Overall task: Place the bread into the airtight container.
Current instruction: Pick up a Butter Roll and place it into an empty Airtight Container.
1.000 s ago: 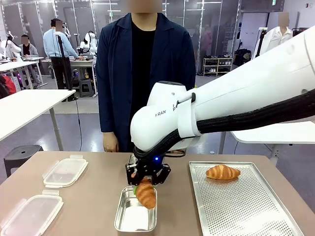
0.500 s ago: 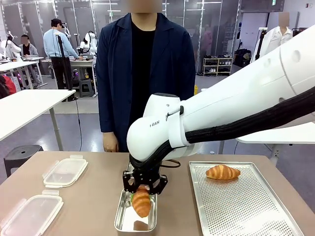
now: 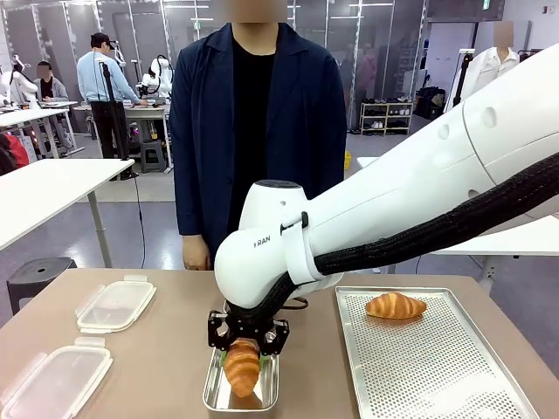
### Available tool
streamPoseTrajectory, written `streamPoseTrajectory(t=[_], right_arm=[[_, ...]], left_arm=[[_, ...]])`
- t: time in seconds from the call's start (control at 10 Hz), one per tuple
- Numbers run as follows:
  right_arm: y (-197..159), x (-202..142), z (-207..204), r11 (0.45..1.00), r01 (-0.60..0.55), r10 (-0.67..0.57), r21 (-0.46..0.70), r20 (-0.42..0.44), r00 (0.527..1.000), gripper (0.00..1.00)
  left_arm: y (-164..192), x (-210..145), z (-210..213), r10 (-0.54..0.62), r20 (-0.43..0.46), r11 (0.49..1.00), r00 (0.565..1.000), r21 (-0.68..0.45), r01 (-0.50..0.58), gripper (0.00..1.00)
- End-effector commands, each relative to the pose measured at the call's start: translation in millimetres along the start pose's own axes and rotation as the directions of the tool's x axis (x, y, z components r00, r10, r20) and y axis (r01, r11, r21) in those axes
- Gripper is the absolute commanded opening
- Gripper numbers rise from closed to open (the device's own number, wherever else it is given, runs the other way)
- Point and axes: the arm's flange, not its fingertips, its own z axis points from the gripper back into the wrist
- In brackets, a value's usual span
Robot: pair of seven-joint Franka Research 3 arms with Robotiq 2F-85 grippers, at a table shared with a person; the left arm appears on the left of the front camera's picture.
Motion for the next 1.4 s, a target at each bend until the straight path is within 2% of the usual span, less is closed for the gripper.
streamPoseTrajectory(t=[0.0, 0.3, 0.4, 1.3], right_arm=[[9.4, 1.4, -1.3, 0.999, 0.042, -0.042, -0.011, 0.041, 0.998, 1.0], [8.1, 1.5, 1.6, 0.999, 0.048, -0.046, -0.021, 0.05, 0.998, 1.0], [5.9, 3.8, 1.9, 1.0, -0.008, 0.009, -0.011, 0.022, 1.0, 1.0], [-0.3, 1.5, 1.1, 1.0, 0.008, -0.008, -0.008, 0.011, 1.0, 1.0]], left_arm=[[-0.9, -0.1, 0.8, -0.024, -0.001, 1.0, 1.0, -0.014, 0.024, 1.0], [-0.9, -0.1, 0.8, -0.024, -0.001, 1.0, 1.0, -0.014, 0.024, 1.0], [-0.9, -0.1, 0.8, -0.024, -0.001, 1.0, 1.0, -0.014, 0.024, 1.0], [-0.9, -0.1, 0.8, -0.024, -0.001, 1.0, 1.0, -0.014, 0.024, 1.0]])
